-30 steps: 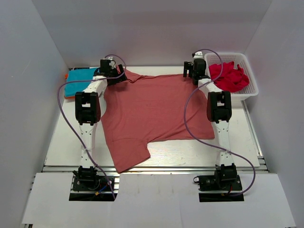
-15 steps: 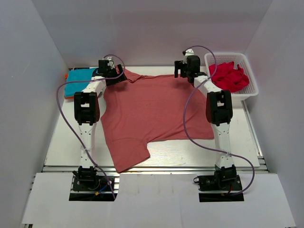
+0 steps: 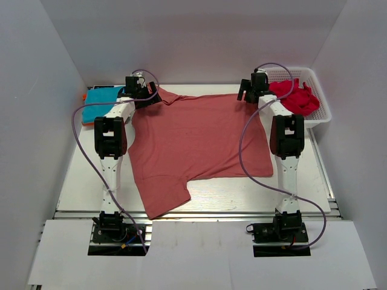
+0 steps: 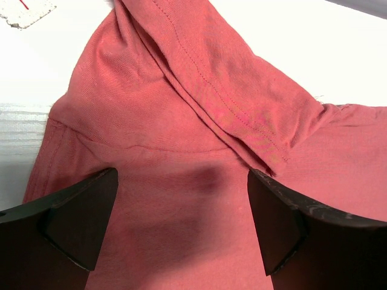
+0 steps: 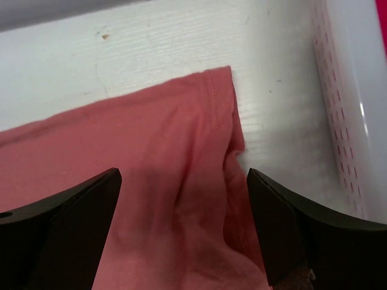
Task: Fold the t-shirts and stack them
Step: Flatten out the tshirt
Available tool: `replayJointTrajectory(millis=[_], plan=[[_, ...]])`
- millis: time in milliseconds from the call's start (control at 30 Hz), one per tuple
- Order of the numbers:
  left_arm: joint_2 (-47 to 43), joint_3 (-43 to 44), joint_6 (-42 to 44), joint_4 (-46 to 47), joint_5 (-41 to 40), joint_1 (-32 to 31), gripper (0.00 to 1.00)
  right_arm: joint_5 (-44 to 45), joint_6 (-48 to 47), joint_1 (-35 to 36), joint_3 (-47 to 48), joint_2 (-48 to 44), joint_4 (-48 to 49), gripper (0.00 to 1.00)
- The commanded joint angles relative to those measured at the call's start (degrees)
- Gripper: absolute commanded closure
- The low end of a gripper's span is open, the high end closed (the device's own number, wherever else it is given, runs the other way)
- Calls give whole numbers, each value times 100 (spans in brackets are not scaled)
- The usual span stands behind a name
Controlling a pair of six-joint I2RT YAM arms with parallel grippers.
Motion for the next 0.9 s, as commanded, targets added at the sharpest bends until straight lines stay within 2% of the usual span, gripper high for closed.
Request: replayJointTrajectory(millis=[0, 67, 200, 300, 467, 600, 700, 767, 867], plan=[[321, -365, 18, -839, -336, 81, 1, 142, 149, -139, 472, 250, -302, 10], [321, -417, 18, -891, -337, 81, 1, 71, 114, -166, 596, 303, -338, 10], [268, -417, 18, -839, -214, 81, 1, -962, -623, -61, 622, 154, -128, 10], [268, -417, 18, -786, -74, 81, 1, -1072, -1168, 105, 377, -135, 214, 10], [102, -470, -34, -645, 50, 81, 1, -1063, -1521, 378, 288, -426, 356, 10], [-109, -470, -35, -531, 50, 81, 1, -957, -1346, 528, 148, -522, 313, 10], [-241, -470, -35, -399, 234, 81, 1, -1001, -741, 511, -62, -584, 111, 10], [-241, -286, -35, -399, 453, 81, 1, -1376, -153, 476, -160, -628, -99, 10], [-189, -67, 106, -548, 762, 11, 1, -1249, 87, 476, -589, -760, -249, 10]])
